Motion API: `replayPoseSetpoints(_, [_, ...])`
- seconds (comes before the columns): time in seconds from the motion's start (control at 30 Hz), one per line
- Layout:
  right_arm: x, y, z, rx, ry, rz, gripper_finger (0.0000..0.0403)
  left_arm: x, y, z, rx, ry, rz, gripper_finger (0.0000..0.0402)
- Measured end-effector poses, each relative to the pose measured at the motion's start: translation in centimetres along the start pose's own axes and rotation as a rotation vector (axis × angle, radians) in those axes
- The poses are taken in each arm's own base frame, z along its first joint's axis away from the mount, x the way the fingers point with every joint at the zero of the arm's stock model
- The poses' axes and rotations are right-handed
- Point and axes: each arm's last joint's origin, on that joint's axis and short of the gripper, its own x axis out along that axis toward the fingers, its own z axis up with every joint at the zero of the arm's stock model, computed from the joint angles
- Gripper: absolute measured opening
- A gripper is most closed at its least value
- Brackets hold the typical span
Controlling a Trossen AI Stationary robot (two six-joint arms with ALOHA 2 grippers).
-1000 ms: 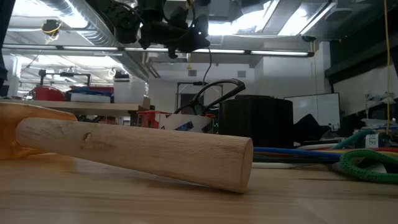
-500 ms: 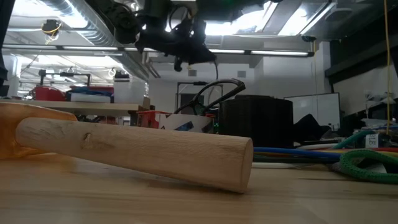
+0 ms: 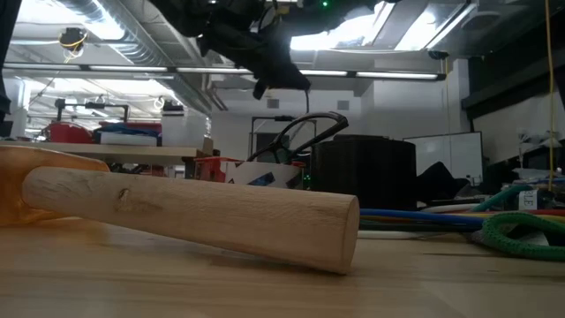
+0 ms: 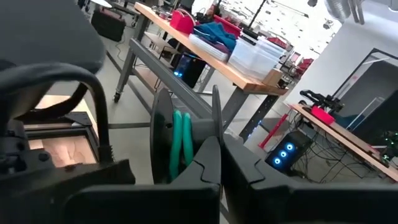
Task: Coil cords
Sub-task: Coil the green cable wire on the black spool
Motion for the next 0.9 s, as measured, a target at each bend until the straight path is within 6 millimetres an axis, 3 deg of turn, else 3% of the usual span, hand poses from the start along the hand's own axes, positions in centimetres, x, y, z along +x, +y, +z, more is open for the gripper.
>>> replayPoseSetpoints(0.57, [-0.1, 0.6, -1.5, -0.085, 0.146, 0.07, 0.0001, -0.2, -0.2, -0.4, 0.156, 0.07, 0.004, 0.0])
replayPoseSetpoints(0.9, [-0.2, 0.8, -2.5, -0.03, 0.182, 0.264, 0.0001, 0.1, -1.8, -1.1, 0.281, 0.116, -0.115, 0.0])
